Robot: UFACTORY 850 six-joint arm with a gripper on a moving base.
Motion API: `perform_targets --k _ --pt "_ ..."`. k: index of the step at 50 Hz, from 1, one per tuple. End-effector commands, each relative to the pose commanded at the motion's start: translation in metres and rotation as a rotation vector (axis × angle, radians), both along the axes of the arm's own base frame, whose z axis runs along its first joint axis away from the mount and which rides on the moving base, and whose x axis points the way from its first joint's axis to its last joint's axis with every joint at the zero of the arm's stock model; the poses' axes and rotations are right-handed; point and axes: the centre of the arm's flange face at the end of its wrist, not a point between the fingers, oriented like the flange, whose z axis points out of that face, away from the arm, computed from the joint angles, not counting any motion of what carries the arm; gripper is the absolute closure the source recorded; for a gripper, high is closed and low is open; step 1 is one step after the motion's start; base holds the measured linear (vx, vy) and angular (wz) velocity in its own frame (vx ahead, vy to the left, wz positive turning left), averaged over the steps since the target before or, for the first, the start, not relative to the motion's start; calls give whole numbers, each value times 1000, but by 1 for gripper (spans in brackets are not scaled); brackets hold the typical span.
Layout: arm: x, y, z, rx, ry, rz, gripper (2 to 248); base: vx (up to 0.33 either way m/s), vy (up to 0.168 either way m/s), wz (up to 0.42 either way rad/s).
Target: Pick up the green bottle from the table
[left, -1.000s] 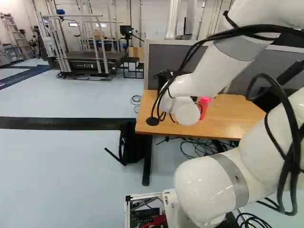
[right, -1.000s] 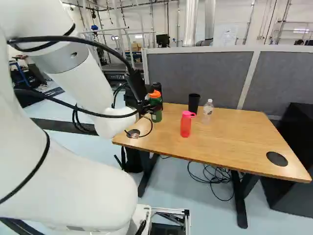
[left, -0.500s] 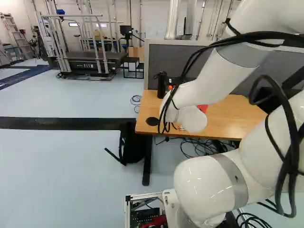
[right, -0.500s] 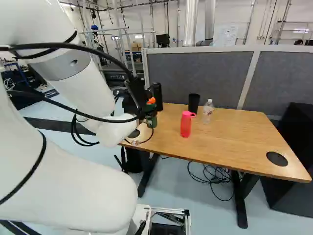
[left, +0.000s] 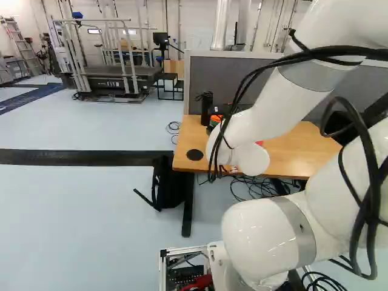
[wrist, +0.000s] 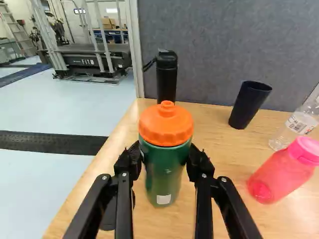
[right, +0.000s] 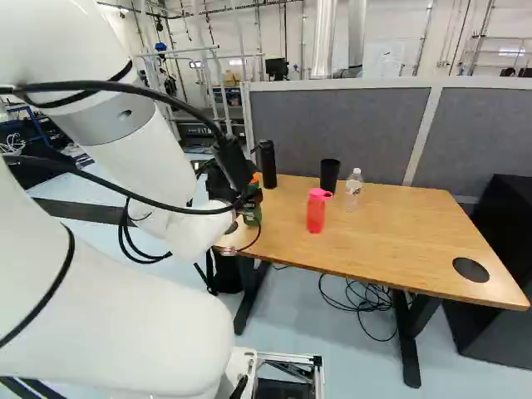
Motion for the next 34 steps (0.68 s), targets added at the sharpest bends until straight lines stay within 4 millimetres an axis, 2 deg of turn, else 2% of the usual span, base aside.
perform_targets --k 34 --pt "-7 1 -7 0 22 39 137 0 0 0"
